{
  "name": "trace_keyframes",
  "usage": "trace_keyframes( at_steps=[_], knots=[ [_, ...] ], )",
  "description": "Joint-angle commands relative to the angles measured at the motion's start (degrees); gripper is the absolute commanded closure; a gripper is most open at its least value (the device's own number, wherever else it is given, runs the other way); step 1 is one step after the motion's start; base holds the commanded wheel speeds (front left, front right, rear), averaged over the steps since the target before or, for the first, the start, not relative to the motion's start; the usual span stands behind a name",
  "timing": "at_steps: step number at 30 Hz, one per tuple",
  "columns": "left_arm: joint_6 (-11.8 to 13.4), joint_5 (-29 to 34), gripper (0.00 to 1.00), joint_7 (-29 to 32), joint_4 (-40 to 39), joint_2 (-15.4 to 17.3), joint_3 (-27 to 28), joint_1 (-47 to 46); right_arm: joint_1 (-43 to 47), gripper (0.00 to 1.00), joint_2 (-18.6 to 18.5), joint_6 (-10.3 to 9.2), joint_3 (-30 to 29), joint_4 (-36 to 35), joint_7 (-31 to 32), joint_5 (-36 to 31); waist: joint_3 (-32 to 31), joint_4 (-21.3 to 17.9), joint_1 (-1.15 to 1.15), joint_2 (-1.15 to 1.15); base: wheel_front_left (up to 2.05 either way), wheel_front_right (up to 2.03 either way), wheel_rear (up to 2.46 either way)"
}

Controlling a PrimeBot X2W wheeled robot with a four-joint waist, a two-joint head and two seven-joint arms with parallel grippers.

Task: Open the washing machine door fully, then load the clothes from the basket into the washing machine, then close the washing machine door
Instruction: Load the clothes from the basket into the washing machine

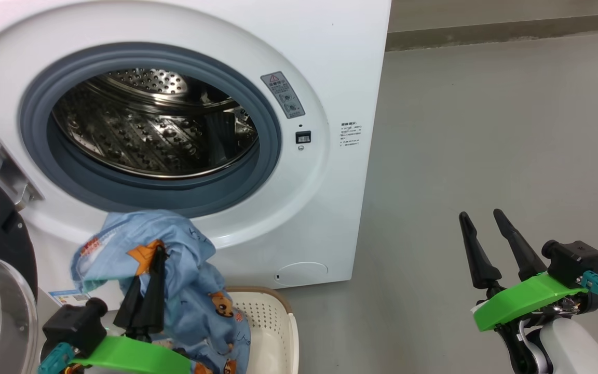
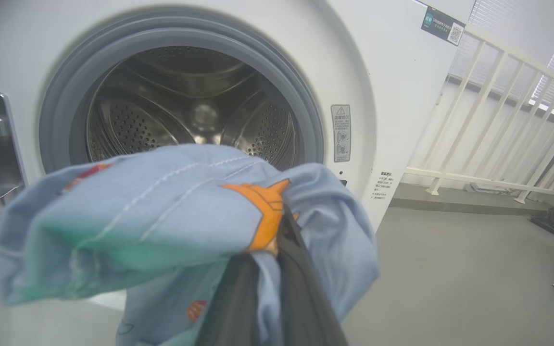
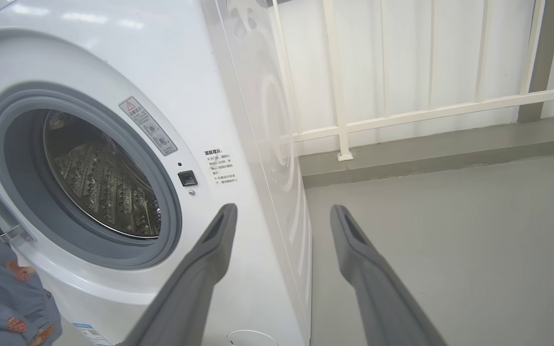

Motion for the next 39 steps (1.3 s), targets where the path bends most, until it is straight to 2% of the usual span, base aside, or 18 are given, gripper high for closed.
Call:
trace_keyframes(
  at_steps=[1,10,21,30,39],
  knots=[
    [0.4,0.6,1.0,-0.6,-1.7,1.7,2.2,-1.0,-0.2,0.0,-0.6,0.26,1.3,-1.2,-0.5,0.5,0.0,0.0,0.0,0.0,0.0,0.0,0.0],
    [0.7,1.3,1.0,-0.4,-1.7,2.1,2.0,-2.5,-0.5,0.0,-0.7,0.26,1.2,-1.2,-0.5,0.5,0.2,-0.3,0.0,0.0,0.0,0.0,0.0],
    [-3.0,2.6,1.0,-0.5,2.9,2.2,4.1,-15.1,-2.4,0.0,-0.5,0.26,2.1,-1.7,-0.5,0.0,4.8,-1.8,0.0,0.0,0.0,0.0,0.0],
    [-7.9,4.5,1.0,-0.6,13.3,1.5,8.6,-27.9,-5.2,0.0,0.7,0.26,1.4,-3.1,-0.5,-1.6,13.7,-5.1,0.0,0.0,0.0,0.0,0.0],
    [-12.0,6.1,1.0,-0.6,30.3,2.1,12.1,-40.6,-7.8,0.0,2.6,0.26,0.7,-5.3,-0.5,-3.6,24.1,-9.4,0.0,0.0,0.0,0.0,0.0]
  ],
)
